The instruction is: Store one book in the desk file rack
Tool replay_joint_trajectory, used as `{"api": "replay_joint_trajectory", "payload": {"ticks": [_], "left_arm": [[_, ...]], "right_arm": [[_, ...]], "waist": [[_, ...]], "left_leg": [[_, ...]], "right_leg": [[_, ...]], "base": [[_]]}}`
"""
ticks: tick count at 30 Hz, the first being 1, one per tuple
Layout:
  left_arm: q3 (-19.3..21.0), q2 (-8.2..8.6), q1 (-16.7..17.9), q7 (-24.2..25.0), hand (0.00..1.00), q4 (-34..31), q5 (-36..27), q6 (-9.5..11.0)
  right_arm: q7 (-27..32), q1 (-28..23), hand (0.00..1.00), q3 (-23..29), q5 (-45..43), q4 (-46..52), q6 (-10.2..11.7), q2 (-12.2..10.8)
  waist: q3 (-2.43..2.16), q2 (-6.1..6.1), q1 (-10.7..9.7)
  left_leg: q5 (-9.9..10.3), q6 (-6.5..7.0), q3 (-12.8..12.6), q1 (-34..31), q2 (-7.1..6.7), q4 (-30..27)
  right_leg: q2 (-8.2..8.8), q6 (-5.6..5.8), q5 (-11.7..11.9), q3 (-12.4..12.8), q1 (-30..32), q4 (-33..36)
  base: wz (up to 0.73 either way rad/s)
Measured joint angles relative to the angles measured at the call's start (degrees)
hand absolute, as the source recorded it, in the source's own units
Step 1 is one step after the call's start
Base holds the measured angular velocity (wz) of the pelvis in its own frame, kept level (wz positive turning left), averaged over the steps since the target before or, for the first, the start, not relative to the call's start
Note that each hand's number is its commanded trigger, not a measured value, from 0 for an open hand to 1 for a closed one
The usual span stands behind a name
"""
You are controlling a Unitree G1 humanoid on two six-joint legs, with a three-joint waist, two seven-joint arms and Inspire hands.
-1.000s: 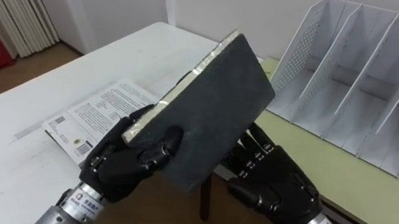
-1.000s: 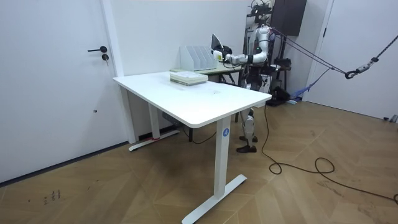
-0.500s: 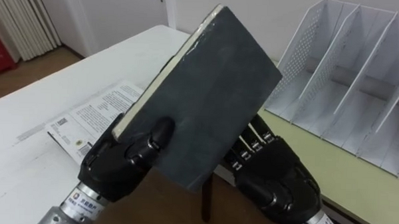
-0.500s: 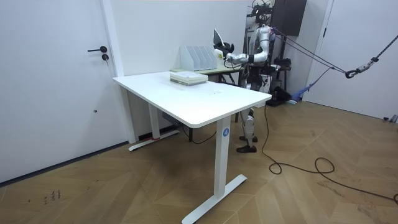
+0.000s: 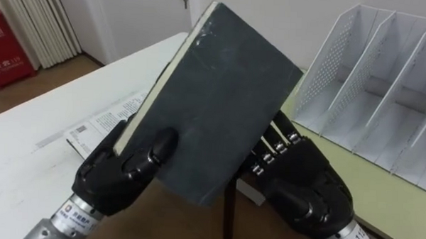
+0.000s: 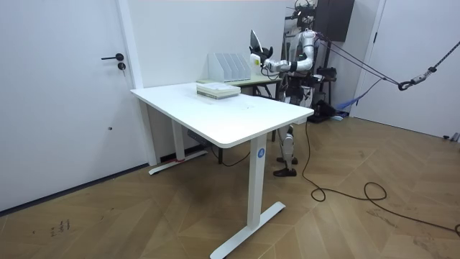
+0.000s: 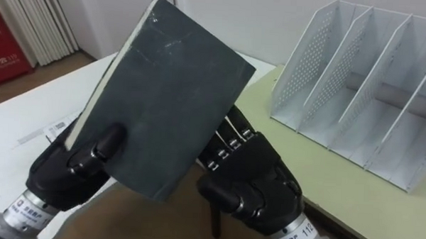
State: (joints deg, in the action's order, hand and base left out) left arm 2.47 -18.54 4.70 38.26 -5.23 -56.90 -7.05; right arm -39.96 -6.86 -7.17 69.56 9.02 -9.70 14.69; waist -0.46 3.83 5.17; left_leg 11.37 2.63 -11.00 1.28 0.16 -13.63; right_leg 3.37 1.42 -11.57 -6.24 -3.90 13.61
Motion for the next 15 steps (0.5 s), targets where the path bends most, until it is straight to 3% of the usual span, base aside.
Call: {"api": "replay_joint_trajectory", "payload": {"ticks": [2,5,15], "left_arm": [[0.3,-1.97,0.0,0.9,1.00,0.0,0.0,-0.4],[1.0,-3.82,0.0,1.2,1.00,0.5,0.2,-1.6],[2.9,-5.76,0.0,1.9,1.00,2.0,2.3,-4.9]], "right_arm": [[0.3,-0.1,0.00,0.6,0.2,0.8,-0.7,1.4],[1.7,-0.1,0.00,2.2,0.3,0.8,-1.2,1.3],[5.9,-0.1,0.00,2.6,2.3,0.9,-1.7,2.2]], "waist": [[-0.08,0.03,0.2],[-0.18,0.17,0.2],[-0.15,1.52,1.2]], "left_leg": [[0.0,0.01,0.0,-0.1,-0.03,-0.2],[0.0,0.00,0.0,0.1,-0.02,-0.4],[0.0,0.00,0.2,0.4,0.01,0.0]], "right_leg": [[0.06,0.00,0.0,-0.3,-0.3,0.0],[0.06,-0.01,0.0,-0.5,-0.7,0.0],[0.00,-0.01,0.0,-0.3,-0.9,0.0]], "base": [[0.00],[0.00],[0.00]]}}
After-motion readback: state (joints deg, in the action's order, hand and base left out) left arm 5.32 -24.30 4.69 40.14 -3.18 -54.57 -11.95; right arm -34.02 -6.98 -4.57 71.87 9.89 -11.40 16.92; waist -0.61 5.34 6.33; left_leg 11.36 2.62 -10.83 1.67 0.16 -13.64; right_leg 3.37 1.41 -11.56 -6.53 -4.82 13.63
